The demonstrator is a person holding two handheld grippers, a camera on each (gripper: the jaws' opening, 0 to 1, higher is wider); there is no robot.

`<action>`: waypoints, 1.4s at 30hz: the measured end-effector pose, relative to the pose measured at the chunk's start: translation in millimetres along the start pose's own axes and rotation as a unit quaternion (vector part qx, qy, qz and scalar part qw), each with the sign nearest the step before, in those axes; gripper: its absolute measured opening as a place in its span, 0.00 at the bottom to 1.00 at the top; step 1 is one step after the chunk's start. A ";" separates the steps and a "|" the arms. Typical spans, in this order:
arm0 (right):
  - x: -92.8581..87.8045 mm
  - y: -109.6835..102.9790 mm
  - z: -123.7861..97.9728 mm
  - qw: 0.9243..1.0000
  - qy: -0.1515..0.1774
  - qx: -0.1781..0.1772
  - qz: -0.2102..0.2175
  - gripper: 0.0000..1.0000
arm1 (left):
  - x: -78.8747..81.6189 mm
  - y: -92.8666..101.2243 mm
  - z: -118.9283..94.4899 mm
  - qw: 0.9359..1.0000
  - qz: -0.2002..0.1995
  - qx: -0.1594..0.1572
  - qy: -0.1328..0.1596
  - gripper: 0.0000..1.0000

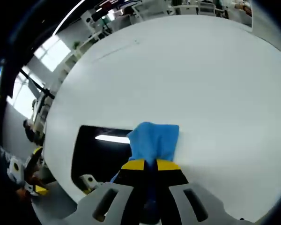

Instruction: Wipe the mirror surface with the cleaning cloth until all visible marks leave the cleaned area.

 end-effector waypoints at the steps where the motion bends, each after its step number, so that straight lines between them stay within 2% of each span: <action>1: 1.0 0.2 0.5 1.000 0.000 -0.001 0.000 0.01 | 0.1 0.0 0.0 1.000 -0.001 0.000 0.000 0.99; 13: 24.6 7.3 10.7 1.000 -0.003 -0.012 -0.005 0.01 | 0.3 1.0 0.9 1.000 0.003 -0.005 0.003 0.99; 21: 24.4 7.7 11.3 1.000 0.000 -0.014 -0.013 0.01 | 0.8 0.2 1.1 1.000 0.003 -0.004 0.006 0.99; 25: 23.8 7.5 9.7 1.000 0.001 -0.009 -0.004 0.01 | -0.1 1.1 1.6 1.000 0.005 -0.004 0.002 0.99; 27: 25.2 7.6 9.5 1.000 0.012 -0.011 -0.012 0.01 | -0.3 0.5 1.3 1.000 0.005 -0.002 0.002 0.99; 31: 30.0 7.3 -2.7 1.000 0.031 0.000 0.004 0.01 | -1.2 -0.2 1.0 1.000 0.008 0.002 -0.002 0.99; 34: 30.3 9.8 -10.2 0.999 0.038 0.002 0.003 0.02 | 1.3 -2.8 -0.1 1.000 0.017 0.011 0.009 0.99; 35: 29.0 12.8 -12.7 0.999 0.040 0.002 0.004 0.02 | -1.2 -1.2 0.6 1.000 0.007 0.002 -0.002 0.99; 38: 24.7 20.8 -18.5 0.999 0.042 -0.001 0.006 0.02 | -0.9 -1.8 0.9 1.000 0.015 0.006 -0.002 0.99; 42: 16.5 38.4 -26.4 0.999 0.043 -0.011 0.008 0.02 | -1.5 -3.1 0.1 1.000 0.007 0.006 -0.003 0.99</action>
Point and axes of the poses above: the point that each gripper's makers call its tool centre point, and the gripper's own axes: z roughly forward along the fingers, y roughly to its right, x roughly out of its top, the point moved 6 cm from there along -z, roughly backward along the fingers, and after that the axes turned 10 degrees about -z, right-handed, at the moved point
